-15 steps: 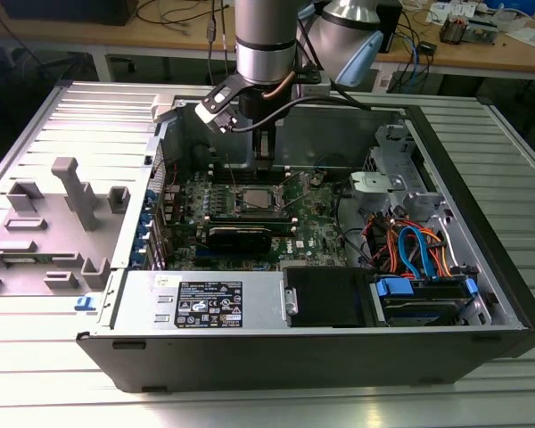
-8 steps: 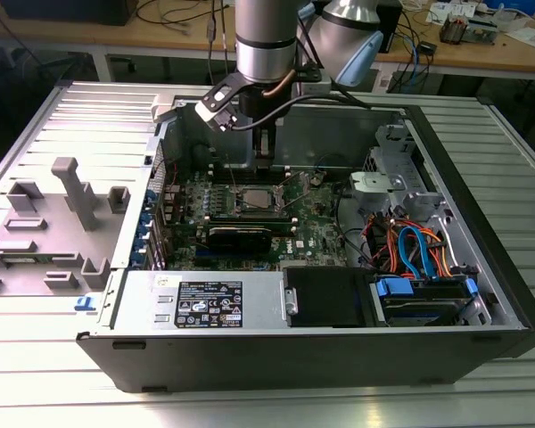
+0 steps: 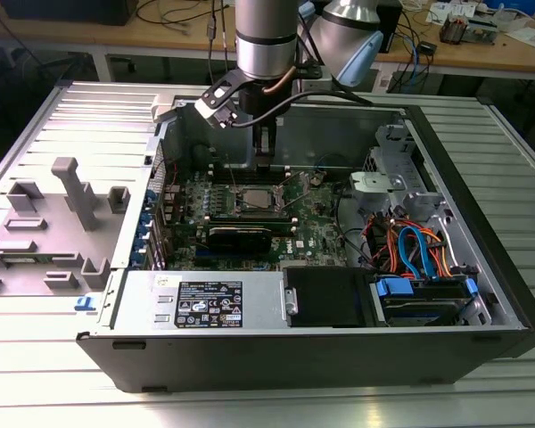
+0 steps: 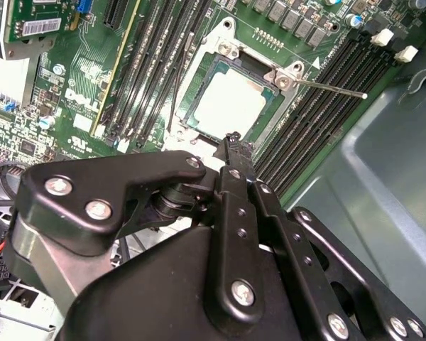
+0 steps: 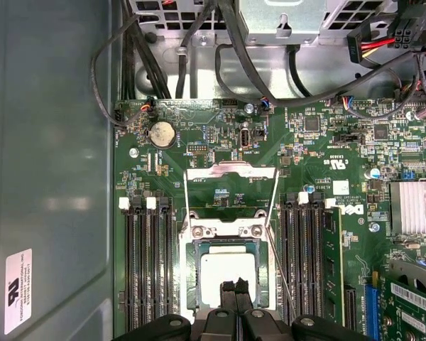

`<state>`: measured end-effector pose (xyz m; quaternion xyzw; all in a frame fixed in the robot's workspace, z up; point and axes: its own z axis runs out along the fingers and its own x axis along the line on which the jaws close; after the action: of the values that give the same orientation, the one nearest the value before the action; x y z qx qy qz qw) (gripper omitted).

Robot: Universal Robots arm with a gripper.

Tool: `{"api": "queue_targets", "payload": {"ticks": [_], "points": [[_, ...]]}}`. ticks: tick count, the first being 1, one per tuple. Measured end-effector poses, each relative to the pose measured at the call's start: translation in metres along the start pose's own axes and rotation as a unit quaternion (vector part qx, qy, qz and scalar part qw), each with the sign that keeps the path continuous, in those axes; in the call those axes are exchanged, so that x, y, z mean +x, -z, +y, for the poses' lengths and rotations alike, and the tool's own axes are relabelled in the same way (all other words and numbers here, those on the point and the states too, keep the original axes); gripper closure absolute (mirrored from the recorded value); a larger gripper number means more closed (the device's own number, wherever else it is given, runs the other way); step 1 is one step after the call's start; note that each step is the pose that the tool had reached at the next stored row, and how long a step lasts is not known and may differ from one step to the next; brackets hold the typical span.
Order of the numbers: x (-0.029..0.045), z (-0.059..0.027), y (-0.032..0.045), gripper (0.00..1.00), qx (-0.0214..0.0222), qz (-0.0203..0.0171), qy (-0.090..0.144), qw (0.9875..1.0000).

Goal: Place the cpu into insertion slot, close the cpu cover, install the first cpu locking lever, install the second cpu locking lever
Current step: 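Close the cpu cover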

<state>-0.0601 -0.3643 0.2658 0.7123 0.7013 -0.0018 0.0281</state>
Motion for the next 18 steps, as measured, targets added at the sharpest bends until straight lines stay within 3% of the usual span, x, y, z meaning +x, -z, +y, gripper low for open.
{"api": "queue_targets", "payload": {"ticks": [10, 16, 18], "points": [[0.0001, 0.0023, -0.0001, 0.89, 0.0002, 0.0000, 0.000, 1.0000], [0.0003, 0.0176, -0.0006, 0.89, 0.0037, -0.0001, 0.000, 1.0000], [0.0003, 0.0192, -0.0007, 0.89, 0.0039, -0.0001, 0.000, 1.0000]]}}
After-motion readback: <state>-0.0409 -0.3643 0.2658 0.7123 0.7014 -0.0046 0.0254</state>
